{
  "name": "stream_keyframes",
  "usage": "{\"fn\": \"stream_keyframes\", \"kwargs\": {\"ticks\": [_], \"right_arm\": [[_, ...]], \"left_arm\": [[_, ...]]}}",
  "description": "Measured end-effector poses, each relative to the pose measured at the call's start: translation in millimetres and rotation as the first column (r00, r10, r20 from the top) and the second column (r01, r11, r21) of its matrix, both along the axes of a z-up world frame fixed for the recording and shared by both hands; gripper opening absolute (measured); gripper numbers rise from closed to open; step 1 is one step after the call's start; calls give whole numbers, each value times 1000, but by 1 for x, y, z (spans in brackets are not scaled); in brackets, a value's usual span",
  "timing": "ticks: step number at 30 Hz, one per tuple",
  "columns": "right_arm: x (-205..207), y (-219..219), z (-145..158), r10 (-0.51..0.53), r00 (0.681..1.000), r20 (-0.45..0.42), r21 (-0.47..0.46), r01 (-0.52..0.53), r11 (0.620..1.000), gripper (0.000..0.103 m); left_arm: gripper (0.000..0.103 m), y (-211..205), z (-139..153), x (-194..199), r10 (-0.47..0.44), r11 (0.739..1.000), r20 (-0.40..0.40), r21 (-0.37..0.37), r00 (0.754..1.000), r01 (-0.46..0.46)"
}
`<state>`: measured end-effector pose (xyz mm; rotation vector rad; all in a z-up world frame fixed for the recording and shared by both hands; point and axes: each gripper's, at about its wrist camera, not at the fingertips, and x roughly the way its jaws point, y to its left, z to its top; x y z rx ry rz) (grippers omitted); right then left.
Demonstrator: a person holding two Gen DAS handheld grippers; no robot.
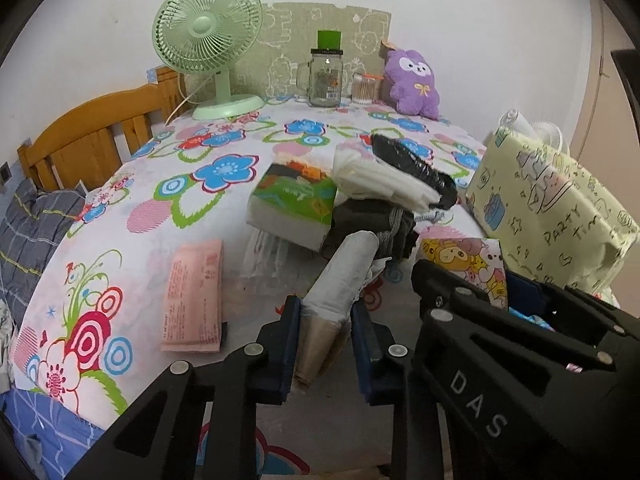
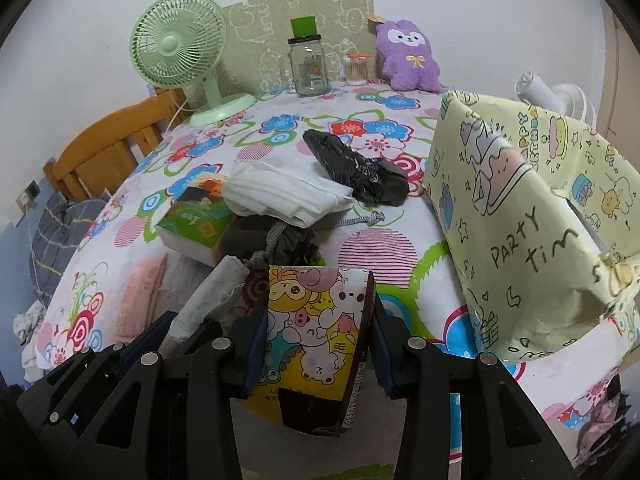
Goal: Organize soft objects
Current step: 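Grasp the white tan-based paper cup with the left tool while the right holds the cartoon cup, then carry both cups toward the yellow-green printed box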
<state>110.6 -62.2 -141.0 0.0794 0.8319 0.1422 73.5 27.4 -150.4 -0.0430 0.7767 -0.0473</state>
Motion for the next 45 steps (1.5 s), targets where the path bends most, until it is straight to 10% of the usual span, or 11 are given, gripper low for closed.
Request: {"fn": "stream_keyframes", "kwargs": {"ticks": [45], "right_arm": [[-9, -40, 129, -8, 975, 220, 40, 0, 999, 47]], "left_arm": [[24, -38, 115, 0, -34, 999, 197, -20, 980, 39]]}}
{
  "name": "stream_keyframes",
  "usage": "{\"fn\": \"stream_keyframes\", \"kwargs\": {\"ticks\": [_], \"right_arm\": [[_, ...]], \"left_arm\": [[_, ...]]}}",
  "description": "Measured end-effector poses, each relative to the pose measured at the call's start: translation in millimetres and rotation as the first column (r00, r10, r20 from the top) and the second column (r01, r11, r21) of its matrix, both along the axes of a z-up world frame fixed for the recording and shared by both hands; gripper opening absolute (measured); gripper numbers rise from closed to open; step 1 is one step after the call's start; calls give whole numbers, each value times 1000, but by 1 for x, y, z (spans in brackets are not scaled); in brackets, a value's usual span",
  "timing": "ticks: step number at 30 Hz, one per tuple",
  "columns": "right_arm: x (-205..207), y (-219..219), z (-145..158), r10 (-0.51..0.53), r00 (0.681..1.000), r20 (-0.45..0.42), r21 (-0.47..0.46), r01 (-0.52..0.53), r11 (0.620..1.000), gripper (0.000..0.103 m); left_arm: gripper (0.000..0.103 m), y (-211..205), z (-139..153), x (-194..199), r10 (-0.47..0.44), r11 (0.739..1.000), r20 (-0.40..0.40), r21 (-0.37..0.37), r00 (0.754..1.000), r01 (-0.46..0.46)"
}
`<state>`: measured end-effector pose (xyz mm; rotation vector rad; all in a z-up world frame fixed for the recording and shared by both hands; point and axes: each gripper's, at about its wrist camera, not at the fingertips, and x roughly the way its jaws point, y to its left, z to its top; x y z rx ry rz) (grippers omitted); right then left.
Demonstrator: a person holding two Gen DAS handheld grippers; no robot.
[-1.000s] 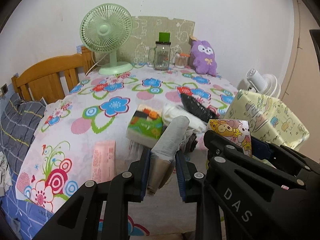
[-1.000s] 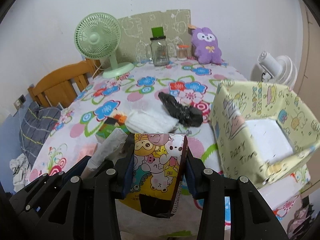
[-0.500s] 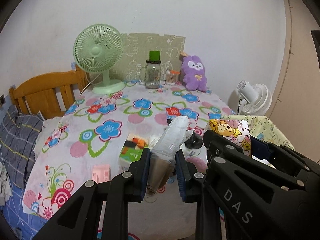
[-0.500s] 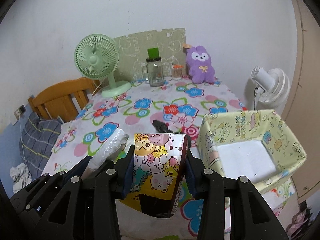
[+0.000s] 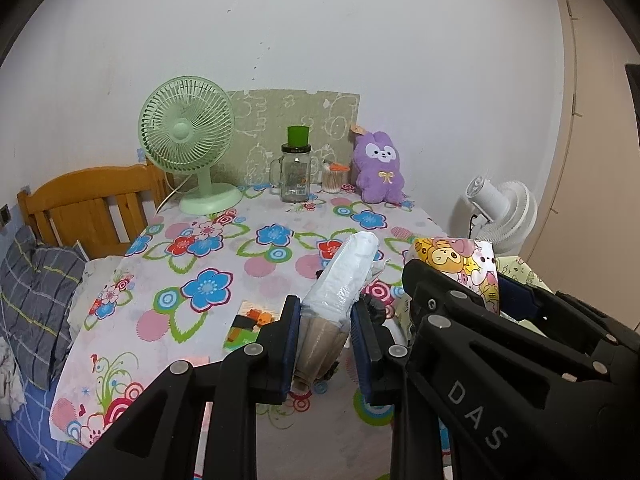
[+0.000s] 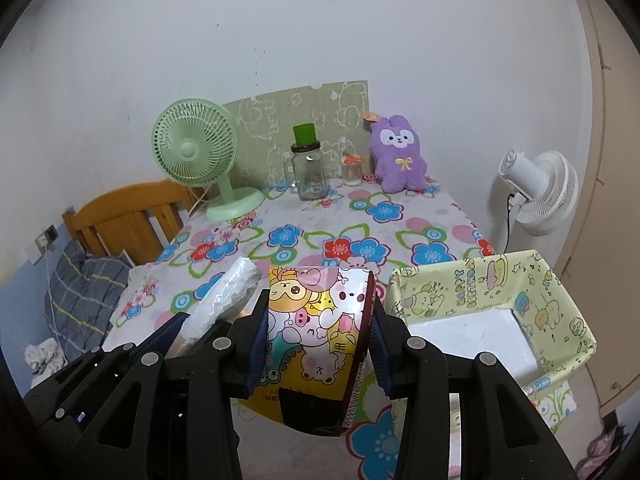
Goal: Organize soft objects
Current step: 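Carry both cups toward the yellow-green printed box, then lower both cups into the box and open both tools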
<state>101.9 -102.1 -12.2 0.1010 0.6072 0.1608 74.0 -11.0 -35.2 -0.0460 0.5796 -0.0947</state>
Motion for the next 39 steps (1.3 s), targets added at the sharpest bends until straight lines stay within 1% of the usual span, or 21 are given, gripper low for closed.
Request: {"fn": "stream_keyframes", "kwargs": {"ticks": [2, 10, 12, 15, 22, 27, 39], "right_arm": [[1, -5, 1, -1, 1000, 4, 6, 1, 1000, 47], [9, -25, 3, -18, 1000, 9, -28, 18, 999, 47], [11, -30, 2, -37, 999, 22, -51, 38, 998, 47], [12, -40, 2, -47, 998, 38, -46, 49, 998, 47], [21, -66, -4, -57, 998, 11, -31, 57, 998, 47], [26, -85, -7, -75, 997, 11, -16, 75, 997, 47], [37, -124, -14, -123, 992, -3, -36, 123, 992, 47]], "left_arm": [[24, -5, 0, 2, 0, 1000, 3, 3, 1000, 0], [24, -25, 0, 13, -13, 1000, 5, 6, 1000, 13], [24, -32, -1, 16, -20, 1000, 4, 10, 1000, 20], [24, -41, -1, 19, -31, 999, 8, 10, 999, 31], [24, -65, -5, 27, -61, 998, -2, 22, 998, 61], [24, -83, -8, 34, -86, 996, -8, 24, 996, 86], [25, -124, -15, 49, -151, 988, -34, 24, 988, 152]]}}
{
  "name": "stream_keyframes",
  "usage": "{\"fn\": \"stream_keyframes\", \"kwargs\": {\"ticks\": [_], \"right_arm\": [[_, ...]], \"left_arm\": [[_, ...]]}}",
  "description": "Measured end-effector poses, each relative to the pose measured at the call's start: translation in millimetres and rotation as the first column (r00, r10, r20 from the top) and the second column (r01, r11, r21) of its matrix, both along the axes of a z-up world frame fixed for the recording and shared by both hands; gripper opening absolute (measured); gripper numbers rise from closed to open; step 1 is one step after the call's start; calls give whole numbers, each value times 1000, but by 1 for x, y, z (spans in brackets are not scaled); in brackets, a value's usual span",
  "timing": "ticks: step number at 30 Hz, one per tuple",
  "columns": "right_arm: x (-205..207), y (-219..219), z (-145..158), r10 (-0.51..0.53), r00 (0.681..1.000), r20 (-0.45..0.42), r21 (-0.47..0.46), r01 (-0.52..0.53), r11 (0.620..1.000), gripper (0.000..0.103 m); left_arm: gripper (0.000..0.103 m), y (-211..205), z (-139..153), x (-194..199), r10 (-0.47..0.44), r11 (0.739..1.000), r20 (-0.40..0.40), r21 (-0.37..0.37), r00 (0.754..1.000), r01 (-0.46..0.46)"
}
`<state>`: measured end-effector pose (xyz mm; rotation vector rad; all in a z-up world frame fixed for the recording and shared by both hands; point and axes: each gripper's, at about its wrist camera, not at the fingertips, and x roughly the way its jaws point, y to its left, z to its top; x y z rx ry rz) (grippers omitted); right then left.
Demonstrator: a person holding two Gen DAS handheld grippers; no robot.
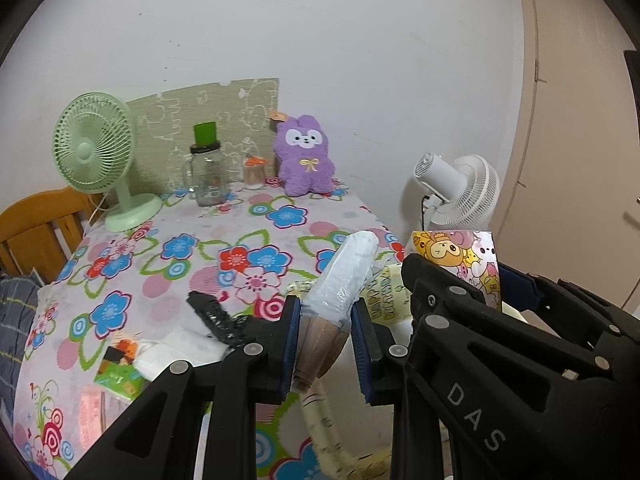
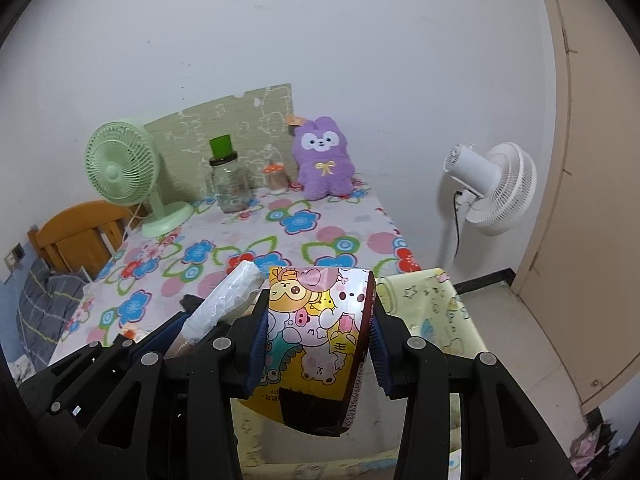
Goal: Organize soft objects
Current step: 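Lower both cups into the box and open both tools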
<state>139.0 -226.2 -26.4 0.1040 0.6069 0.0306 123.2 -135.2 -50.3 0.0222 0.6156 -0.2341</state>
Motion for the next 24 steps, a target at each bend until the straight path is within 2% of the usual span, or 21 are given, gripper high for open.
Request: {"fn": "stream_keyframes", "kwargs": {"ticks": [6, 14, 17, 19, 20, 24], "right_arm": [[8, -16, -6, -12, 1000, -14, -3, 12, 1000, 47], [24, -36, -19, -43, 998, -54, 5, 44, 999, 47], [30, -40, -24, -42, 997, -69, 11, 43, 999, 47], [33, -41, -27, -39, 996, -78, 11, 40, 999, 47], [34, -41, -28, -37, 996, -81, 12, 38, 999, 47], [40, -42, -31, -34, 995, -92, 15, 35, 999, 47]], "left_arm": [[26, -15, -6, 11, -29, 1000, -26, 5, 999, 29], [36, -34, -21, 27, -53, 997, -75, 48, 996, 57], [45, -38, -24, 32, -44, 997, -87, 63, 995, 49], [57, -40, -26, 35, -27, 996, -98, 79, 995, 35], [67, -40, -26, 36, -23, 996, -99, 83, 995, 31], [77, -39, -26, 40, -6, 995, -101, 102, 995, 16]]}}
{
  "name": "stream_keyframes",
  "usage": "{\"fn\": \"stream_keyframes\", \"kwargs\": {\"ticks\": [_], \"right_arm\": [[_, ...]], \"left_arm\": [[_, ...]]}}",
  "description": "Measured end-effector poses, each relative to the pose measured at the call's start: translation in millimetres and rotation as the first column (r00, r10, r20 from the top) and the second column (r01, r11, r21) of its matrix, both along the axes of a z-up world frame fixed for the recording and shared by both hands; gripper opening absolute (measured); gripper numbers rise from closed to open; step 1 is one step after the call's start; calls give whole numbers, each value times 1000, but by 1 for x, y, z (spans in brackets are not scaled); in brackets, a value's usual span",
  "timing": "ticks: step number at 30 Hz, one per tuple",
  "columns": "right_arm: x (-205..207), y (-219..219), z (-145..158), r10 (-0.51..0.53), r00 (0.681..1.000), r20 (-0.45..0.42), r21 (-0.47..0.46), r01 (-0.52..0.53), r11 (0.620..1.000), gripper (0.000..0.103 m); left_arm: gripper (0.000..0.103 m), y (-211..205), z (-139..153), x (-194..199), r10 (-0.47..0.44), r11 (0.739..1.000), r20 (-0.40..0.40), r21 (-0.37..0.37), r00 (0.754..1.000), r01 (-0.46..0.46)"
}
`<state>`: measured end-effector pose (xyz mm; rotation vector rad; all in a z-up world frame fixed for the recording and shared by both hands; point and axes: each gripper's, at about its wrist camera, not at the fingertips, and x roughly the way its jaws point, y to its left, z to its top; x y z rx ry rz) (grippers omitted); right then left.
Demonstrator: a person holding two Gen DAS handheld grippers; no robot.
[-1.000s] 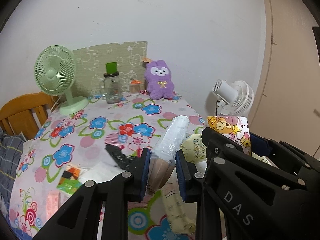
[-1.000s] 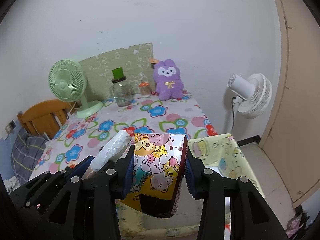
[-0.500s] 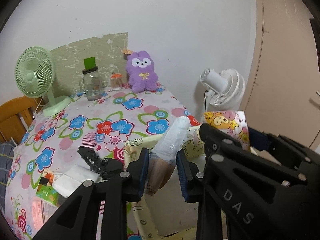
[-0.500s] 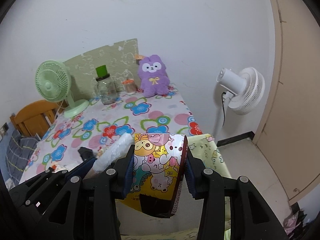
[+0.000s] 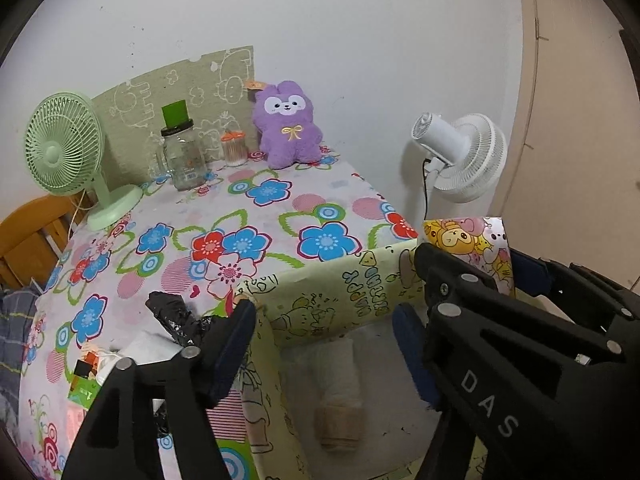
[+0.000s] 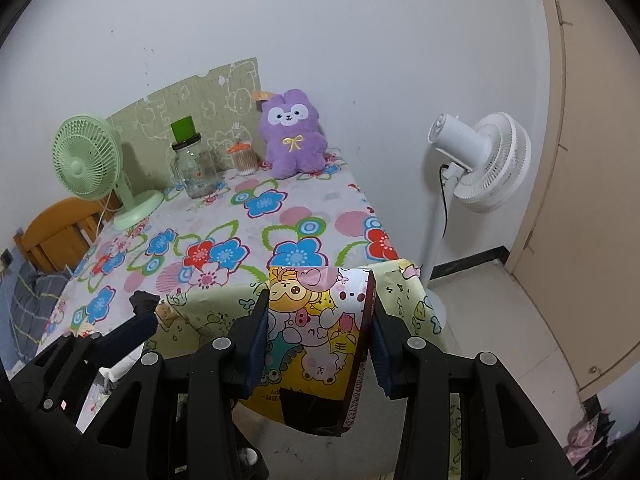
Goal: Organize soft objects
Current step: 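Lower both cups into the box and open both tools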
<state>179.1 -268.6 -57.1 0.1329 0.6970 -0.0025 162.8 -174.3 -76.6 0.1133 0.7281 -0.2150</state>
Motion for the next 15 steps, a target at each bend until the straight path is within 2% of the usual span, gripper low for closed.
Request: {"fn": "stream_keyframes", "kwargs": {"ticks": [6, 11, 15], "right_arm": [[6, -1, -1, 5, 1000, -27, 6, -5, 1000, 53], [3, 3, 0, 7, 1000, -22, 2, -7, 1000, 75], [-5, 5, 5, 4, 1000, 1, -12, -4, 1000, 80]], "left_arm": [[89, 4, 0, 3, 1, 1000, -27, -13, 1000, -1], [96, 3, 1, 0, -14, 1000, -21, -18, 1000, 14], [98, 4, 3, -3, -15, 1000, -22, -17, 1000, 14]]}}
